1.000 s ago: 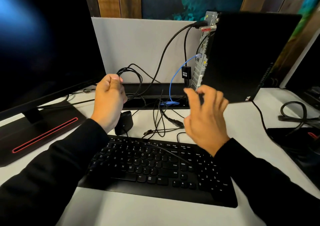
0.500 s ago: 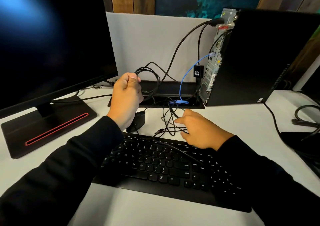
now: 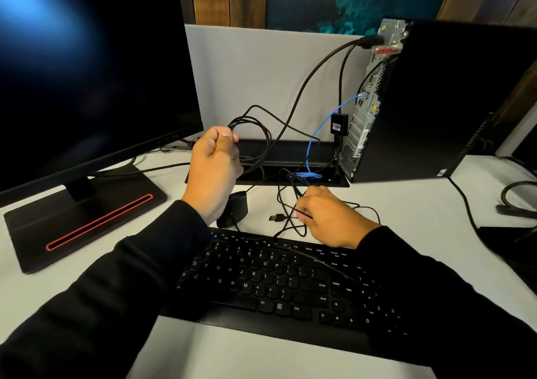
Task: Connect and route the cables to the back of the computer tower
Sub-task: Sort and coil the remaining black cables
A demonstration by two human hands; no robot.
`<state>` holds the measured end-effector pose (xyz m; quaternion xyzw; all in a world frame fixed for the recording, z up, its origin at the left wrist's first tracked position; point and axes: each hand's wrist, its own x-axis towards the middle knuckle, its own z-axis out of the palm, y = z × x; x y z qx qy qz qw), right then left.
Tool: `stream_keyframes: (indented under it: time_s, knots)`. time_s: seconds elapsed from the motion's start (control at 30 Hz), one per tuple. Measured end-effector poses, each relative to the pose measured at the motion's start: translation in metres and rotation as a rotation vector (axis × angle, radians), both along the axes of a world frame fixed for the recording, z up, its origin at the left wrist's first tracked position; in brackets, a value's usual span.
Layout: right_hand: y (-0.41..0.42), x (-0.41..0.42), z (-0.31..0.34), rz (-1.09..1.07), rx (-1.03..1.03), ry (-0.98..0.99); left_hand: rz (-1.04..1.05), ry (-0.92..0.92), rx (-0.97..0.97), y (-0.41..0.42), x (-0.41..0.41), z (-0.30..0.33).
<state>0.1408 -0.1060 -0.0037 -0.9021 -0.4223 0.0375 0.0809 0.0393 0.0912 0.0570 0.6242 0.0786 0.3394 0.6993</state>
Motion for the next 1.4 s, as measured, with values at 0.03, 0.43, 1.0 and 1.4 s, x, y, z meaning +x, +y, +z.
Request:
stream_keyframes:
  time_s: [0.03,0.43,1.0,1.4]
  knots:
    - [-0.004,0.001,0.003,-0.021,0.073,0.019,-0.003,-0.008,-0.003,0.001,0.000,0.000]
    - [-0.051,-0.025,0.122,-0.228,-0.054,0.246,-0.146,-0.044,0.087,-0.005,-0.008,0.010]
    - [0.023,-0.011,0.128,0.184,1.034,0.947,-0.597,-0.131,-0.105,-0.007,-0.011,0.006]
    - [0.030,-0.029,0.168,0.268,0.655,0.131,-0.485,-0.083,0.098,-0.019,-0.012,0.029]
